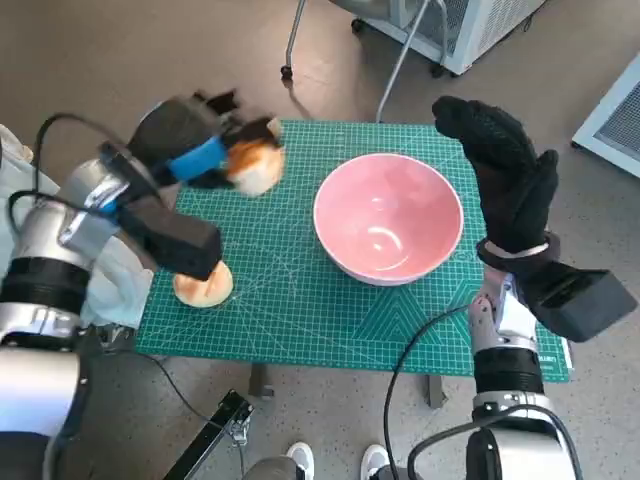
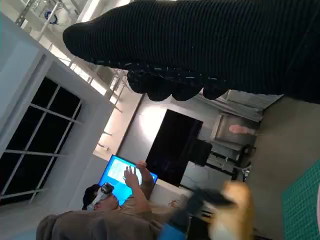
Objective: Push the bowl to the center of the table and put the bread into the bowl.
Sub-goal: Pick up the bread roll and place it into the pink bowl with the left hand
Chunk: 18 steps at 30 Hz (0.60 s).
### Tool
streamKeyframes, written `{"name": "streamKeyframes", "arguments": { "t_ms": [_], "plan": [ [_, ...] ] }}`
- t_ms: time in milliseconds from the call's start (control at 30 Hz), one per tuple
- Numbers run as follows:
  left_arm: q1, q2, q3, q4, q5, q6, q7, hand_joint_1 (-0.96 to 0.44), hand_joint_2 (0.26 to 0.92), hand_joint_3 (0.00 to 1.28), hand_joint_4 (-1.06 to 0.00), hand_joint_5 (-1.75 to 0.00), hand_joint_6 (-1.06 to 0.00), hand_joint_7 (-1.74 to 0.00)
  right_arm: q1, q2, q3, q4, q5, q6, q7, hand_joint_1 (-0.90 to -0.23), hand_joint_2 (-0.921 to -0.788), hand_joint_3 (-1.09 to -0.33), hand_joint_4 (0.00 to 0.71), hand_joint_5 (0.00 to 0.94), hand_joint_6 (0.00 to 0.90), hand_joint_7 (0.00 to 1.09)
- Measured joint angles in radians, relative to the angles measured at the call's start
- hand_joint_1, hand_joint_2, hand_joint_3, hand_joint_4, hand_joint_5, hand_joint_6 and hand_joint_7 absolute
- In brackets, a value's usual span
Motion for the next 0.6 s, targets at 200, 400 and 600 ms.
{"name": "streamKeyframes", "arguments": {
  "t_ms": [200,400,600],
  "plan": [
    [-0.031,-0.094,0.003,-0.007,-0.026,0.000,-0.041,0.00,0.920,0.12,-0.56,-1.21,-0.64,-1.24,-0.002,0.000,-0.003,0.000,0.006,0.007,0.014,-0.661,-0.921,-0.732,0.266,0.005,-0.001,0.86],
    [-0.063,-0.181,-0.013,0.035,-0.022,0.004,-0.046,0.00,0.920,0.14,-0.54,-1.26,-0.62,-1.25,-0.002,-0.001,-0.006,-0.004,0.017,0.020,0.028,-0.668,-0.921,-0.728,0.268,0.005,-0.001,0.86],
    [-0.090,-0.245,-0.049,0.082,0.024,0.005,-0.024,0.00,0.921,0.17,-0.50,-1.22,-0.60,-1.33,-0.001,-0.005,-0.013,-0.019,0.026,0.027,0.033,-0.670,-0.921,-0.725,0.270,0.006,-0.001,0.86]
  ]
}}
